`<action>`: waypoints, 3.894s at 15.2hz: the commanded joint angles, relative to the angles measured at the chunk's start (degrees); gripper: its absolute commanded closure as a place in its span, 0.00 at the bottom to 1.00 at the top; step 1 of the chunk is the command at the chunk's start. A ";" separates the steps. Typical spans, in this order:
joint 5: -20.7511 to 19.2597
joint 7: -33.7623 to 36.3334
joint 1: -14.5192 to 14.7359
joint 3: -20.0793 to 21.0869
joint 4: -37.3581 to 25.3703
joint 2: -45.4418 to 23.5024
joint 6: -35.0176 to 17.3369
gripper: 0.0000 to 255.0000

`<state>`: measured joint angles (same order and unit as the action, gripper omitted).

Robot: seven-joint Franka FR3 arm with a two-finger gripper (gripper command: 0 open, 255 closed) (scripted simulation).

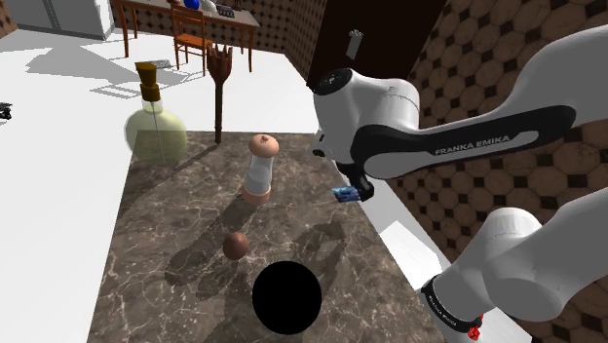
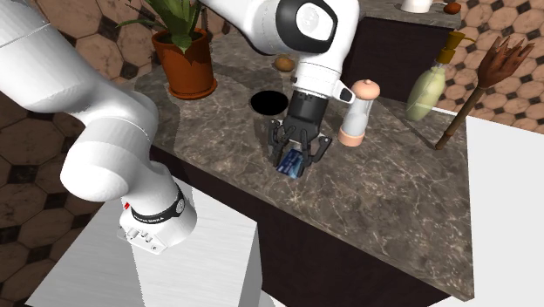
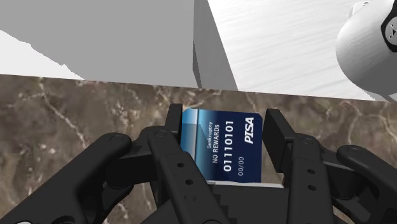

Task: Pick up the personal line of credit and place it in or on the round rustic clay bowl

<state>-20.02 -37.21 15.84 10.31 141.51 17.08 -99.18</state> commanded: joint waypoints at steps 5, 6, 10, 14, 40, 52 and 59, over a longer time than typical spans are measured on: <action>0.55 -1.86 0.16 -0.02 -2.77 2.21 4.62 1.00; 0.61 -2.16 0.17 -0.02 -3.27 2.51 5.37 1.00; 0.79 -3.31 0.20 -0.04 -5.36 3.57 8.29 1.00; 4.60 1.53 2.94 3.91 -7.72 2.22 11.10 1.00; 14.06 30.14 14.48 21.00 -30.17 -20.47 18.17 1.00; 12.80 31.86 14.72 20.95 -25.17 -23.64 10.60 1.00; 12.80 31.86 14.72 20.95 -25.18 -23.64 10.61 0.00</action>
<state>-7.22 -5.35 30.56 31.27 116.33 -6.56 -88.57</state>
